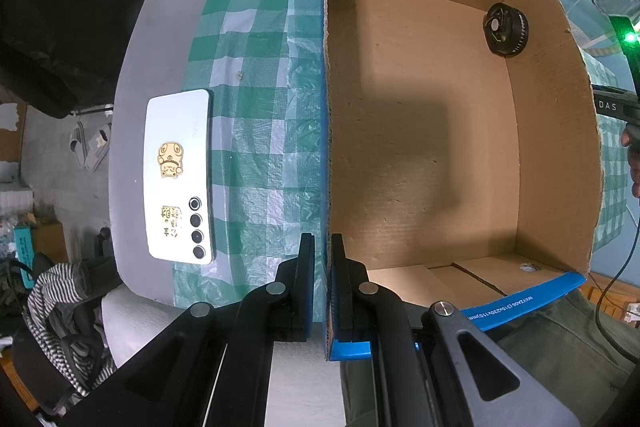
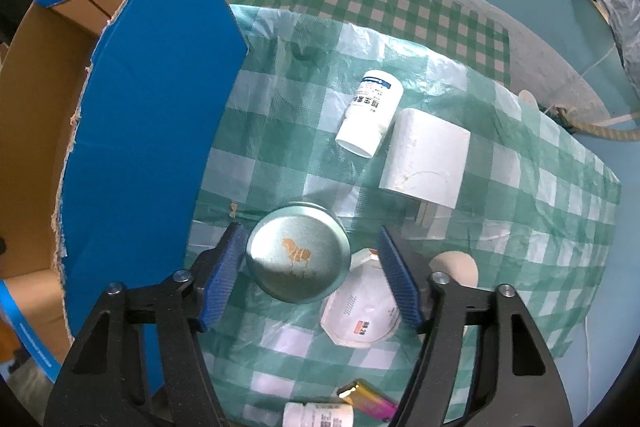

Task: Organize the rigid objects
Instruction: 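Move the right gripper to the green tin and grasp it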

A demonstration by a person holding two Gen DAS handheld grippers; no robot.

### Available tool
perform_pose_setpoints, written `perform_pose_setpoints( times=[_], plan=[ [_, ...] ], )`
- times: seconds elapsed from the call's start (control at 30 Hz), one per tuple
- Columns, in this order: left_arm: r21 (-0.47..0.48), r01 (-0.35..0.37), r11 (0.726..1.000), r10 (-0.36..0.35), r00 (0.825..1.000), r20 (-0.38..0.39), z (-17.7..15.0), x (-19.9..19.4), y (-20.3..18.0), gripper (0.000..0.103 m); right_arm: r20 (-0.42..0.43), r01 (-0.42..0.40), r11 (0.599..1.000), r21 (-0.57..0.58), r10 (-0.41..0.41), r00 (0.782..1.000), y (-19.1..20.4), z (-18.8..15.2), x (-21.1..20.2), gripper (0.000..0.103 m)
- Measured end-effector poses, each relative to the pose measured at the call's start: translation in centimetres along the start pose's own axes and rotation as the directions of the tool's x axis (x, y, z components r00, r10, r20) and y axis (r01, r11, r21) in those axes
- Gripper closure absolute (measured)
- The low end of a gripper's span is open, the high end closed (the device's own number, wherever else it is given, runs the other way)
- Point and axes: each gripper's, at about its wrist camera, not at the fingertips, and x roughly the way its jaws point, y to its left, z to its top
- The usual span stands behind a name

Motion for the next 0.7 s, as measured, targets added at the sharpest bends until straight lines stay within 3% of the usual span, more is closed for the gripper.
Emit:
perform_pose_setpoints(
  times=[0.07, 0.13, 0.2, 0.7],
  plan=[
    [0.0, 0.0, 1.0, 0.0, 1.0, -0.001, 0.0, 0.1, 0.0, 0.096, 0.004, -0.005, 1.0, 0.004, 0.005, 1.0, 0.0, -0.1, 0.1, 0.042],
    [-0.001, 0.0, 1.0, 0.0, 1.0, -0.001, 0.1, 0.1, 0.0, 0.096, 0.003, -0.009, 1.0, 0.003, 0.009, 1.0, 0.0, -0.1, 0.3, 0.055],
    [0.0, 0.0, 1.0, 0.0, 1.0, 0.0, 0.1, 0.1, 0.0, 0.096, 0.004, -0.018, 1.0, 0.005, 0.018, 1.0, 0.0, -0.1, 0.3, 0.058],
    [0.001, 0.003, 1.0, -0.003, 1.0, 0.0, 0.1, 0.2, 0.0, 0.096, 0.016, -0.016, 1.0, -0.011, 0.016, 1.0, 0.4, 0.3, -2.6, 0.059]
  ],
)
